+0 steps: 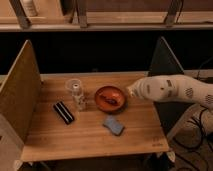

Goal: Push the ceramic bowl across the table

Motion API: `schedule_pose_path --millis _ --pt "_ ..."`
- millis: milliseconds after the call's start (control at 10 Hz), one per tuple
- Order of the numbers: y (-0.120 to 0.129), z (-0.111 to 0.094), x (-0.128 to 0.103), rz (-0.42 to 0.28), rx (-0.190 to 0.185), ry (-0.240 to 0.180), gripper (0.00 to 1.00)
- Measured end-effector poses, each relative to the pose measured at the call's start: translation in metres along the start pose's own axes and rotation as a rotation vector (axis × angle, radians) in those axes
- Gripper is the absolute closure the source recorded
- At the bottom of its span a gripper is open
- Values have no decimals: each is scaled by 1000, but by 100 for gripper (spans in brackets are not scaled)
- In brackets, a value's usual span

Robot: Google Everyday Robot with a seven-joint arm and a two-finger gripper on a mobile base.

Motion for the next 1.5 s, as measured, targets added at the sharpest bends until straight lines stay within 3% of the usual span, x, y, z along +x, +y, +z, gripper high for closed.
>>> schedule_pose_path --millis 1300,1500 --pt "0 0 0 0 0 0 95" --pt "5 11 -1 12 3 -16 95"
